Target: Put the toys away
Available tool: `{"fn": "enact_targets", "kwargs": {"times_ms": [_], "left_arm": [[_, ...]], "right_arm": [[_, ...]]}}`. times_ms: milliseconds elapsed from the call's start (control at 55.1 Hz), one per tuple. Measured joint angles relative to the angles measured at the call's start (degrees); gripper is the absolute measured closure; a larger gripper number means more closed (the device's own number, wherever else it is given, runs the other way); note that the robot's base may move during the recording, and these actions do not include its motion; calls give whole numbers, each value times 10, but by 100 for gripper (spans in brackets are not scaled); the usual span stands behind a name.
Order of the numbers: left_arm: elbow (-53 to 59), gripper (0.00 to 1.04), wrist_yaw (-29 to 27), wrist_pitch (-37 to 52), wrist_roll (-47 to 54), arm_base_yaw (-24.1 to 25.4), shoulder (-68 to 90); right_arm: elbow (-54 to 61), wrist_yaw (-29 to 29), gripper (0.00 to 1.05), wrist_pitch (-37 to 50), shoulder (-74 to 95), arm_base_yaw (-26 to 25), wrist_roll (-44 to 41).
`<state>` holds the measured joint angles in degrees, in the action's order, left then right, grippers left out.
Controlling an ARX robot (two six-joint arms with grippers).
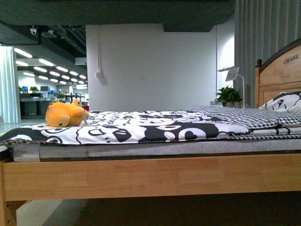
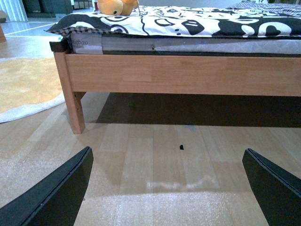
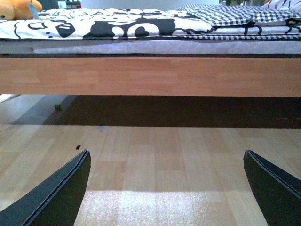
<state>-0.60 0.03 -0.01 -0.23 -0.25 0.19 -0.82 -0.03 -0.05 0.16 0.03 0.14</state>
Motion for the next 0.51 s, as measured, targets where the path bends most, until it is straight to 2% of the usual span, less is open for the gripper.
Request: {"fn": "enact_targets", "kwargs": {"times_ms": [508], "left_arm": [[0, 6, 0, 0, 0, 0, 0]], "right_arm": [[0, 0, 7, 0, 0, 0, 0]]}}
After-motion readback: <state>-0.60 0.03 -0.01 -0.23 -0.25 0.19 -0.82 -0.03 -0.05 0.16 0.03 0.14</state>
